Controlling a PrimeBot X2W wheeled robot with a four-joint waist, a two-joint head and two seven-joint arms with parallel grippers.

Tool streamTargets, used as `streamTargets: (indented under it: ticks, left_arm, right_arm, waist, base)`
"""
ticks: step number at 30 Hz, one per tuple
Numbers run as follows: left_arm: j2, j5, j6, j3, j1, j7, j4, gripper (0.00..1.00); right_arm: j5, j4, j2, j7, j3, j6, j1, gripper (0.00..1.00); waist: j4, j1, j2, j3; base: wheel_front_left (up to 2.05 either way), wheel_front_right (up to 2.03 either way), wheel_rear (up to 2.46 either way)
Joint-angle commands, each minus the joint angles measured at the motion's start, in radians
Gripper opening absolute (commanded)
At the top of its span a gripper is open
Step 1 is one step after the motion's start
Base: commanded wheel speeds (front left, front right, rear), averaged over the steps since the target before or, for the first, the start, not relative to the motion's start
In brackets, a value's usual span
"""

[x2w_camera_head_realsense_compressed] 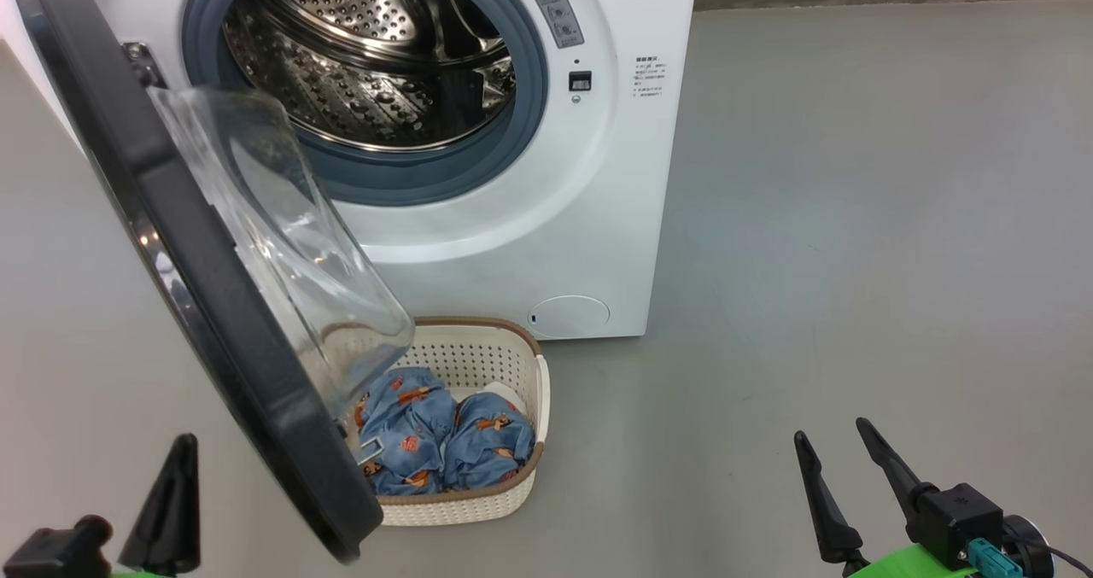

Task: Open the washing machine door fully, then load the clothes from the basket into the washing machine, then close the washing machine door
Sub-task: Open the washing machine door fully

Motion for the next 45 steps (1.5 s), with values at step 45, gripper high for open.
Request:
streamTargets:
  ticks: [45]
  left_arm:
    - [0.051, 0.018, -0.003, -0.439, -0.056, -0.006, -0.392, 0.0]
  right_arm:
    - [0.047, 0.034, -0.002, -0.012, 0.006, 0.002, 0.007, 1.0]
  waist:
    - [0.009, 0.0, 0.0, 0.001]
  base:
    - [0.0, 0.0, 0.0]
